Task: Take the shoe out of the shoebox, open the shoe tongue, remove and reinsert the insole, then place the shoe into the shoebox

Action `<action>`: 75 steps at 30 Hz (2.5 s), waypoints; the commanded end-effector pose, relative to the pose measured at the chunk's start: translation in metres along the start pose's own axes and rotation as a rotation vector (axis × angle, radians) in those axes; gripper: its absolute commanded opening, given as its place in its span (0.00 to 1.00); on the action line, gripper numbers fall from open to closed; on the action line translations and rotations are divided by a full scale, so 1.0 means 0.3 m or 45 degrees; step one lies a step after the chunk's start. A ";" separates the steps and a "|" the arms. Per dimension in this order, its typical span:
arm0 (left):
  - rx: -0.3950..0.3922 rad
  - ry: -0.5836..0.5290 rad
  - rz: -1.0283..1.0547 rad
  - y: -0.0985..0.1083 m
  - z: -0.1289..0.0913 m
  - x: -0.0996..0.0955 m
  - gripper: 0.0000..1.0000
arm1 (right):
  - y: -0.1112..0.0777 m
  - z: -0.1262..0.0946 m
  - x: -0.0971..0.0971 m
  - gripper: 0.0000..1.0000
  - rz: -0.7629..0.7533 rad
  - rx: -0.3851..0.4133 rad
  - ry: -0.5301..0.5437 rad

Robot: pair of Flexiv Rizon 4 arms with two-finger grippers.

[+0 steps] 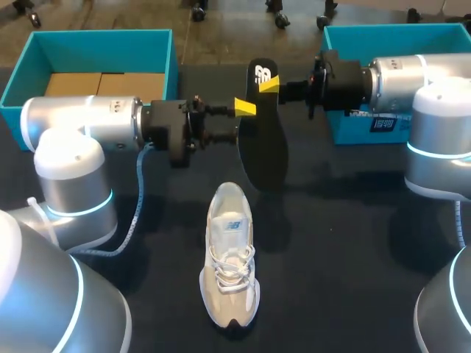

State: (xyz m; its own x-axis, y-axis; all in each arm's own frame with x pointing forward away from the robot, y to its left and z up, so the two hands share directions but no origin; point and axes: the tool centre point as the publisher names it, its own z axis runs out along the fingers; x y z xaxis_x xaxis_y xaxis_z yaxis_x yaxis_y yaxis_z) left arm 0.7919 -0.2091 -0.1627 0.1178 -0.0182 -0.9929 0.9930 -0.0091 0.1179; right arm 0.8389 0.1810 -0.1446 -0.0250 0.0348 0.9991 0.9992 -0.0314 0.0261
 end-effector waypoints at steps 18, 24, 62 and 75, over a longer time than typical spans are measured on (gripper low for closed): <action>-0.015 0.027 -0.014 0.021 0.052 0.025 0.11 | 0.000 0.007 -0.001 0.00 0.001 -0.001 -0.002; -0.023 0.027 -0.009 0.017 0.053 0.023 0.00 | 0.000 0.007 -0.001 0.00 0.001 -0.001 -0.002; 0.094 0.160 -1.100 -0.091 -0.143 -0.043 0.00 | -0.170 -0.132 -0.024 1.00 -0.053 -0.044 -0.035; -0.175 0.293 -1.903 -0.051 -0.188 -0.107 0.00 | -0.170 -0.132 -0.024 1.00 -0.053 -0.044 -0.035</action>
State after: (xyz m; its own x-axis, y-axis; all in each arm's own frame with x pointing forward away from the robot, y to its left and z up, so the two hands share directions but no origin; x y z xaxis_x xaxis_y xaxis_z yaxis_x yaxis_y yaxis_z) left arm 0.7762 -0.1534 -0.1413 -0.8696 0.1175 -0.4796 0.4881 0.0572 -0.8709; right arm 0.7870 0.1418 -0.1516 -0.0661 0.0617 0.9959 0.9954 -0.0649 0.0701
